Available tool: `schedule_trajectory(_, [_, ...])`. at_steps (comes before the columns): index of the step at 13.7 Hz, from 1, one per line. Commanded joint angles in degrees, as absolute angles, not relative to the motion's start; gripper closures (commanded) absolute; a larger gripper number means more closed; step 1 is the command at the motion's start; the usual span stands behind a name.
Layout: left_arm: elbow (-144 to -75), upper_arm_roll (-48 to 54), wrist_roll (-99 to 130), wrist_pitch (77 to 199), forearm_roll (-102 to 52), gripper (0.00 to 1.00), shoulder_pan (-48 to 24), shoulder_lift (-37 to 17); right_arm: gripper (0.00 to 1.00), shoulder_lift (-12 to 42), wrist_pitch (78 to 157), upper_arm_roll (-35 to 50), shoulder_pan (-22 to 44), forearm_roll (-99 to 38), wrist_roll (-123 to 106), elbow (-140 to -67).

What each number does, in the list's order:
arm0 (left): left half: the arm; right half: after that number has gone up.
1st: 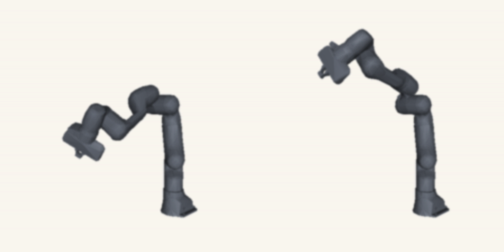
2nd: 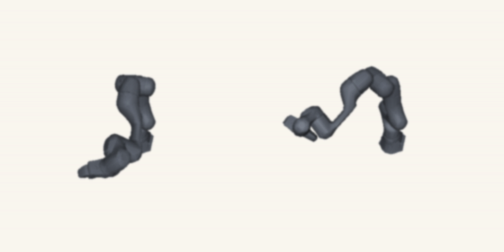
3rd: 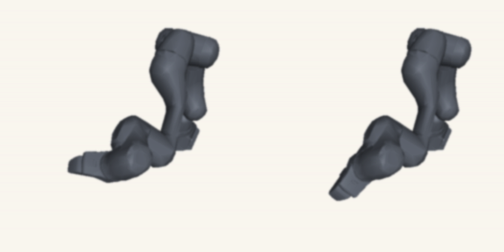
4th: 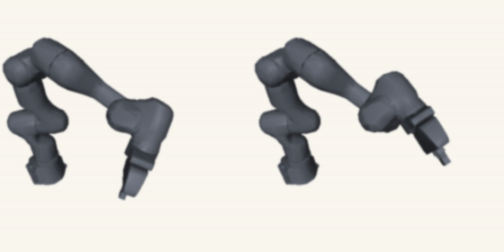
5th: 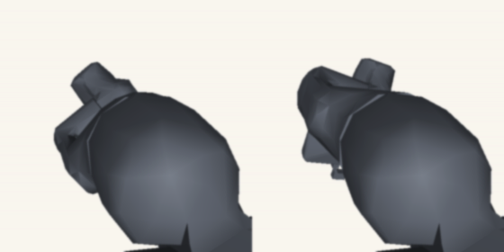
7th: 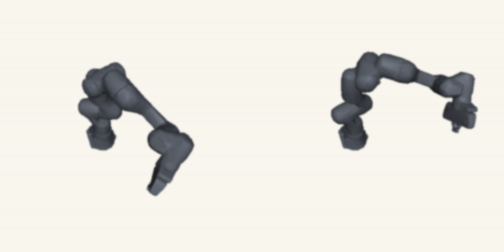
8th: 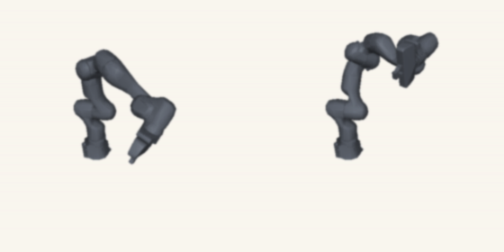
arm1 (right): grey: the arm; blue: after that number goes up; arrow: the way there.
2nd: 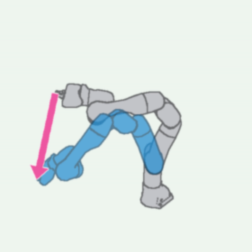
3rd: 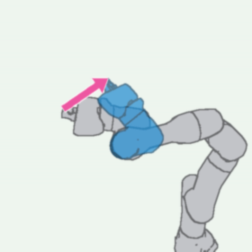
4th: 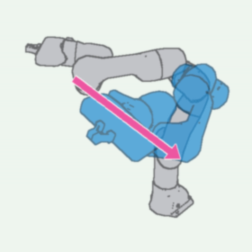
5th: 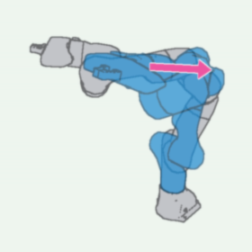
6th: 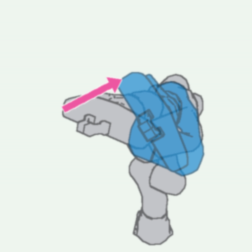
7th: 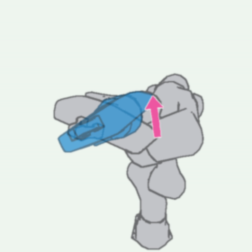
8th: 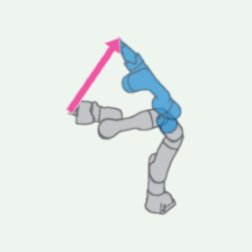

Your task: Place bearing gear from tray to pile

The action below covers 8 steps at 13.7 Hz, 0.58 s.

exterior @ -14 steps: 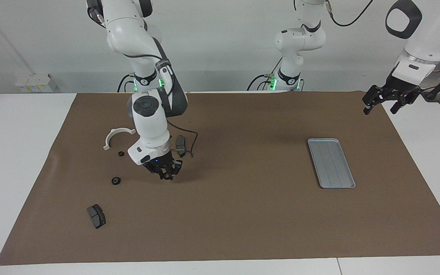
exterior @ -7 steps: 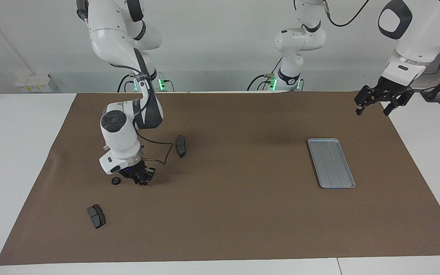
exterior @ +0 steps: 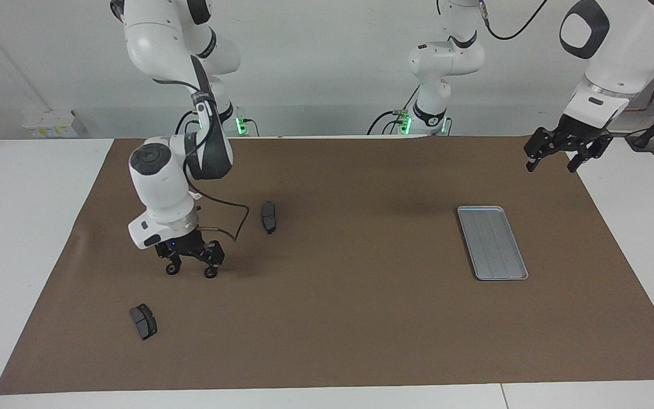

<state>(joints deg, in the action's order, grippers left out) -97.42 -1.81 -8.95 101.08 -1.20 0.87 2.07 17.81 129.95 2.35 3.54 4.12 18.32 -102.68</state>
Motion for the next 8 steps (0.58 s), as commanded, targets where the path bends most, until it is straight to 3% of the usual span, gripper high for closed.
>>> schedule_trajectory(1, [-98.88, -2.37, -9.32, 101.34, -1.32, 0.00, 0.26, 3.34, 0.00, 11.01, 123.42, 3.25, 2.64, 4.04, 15.21, -103.80])
schedule_trajectory(4, [-98.96, -2.37, -9.32, 101.34, -1.32, 0.00, 0.18, 3.34, 0.00, 4.85, 115.34, 3.34, 2.64, 4.04, 13.89, -102.84])
schedule_trajectory(8, [-99.05, -2.37, -9.32, 101.34, -1.32, 0.00, 0.18, 3.43, 0.00, 2.90, 102.86, 3.08, 2.37, 3.61, 11.08, -95.47])
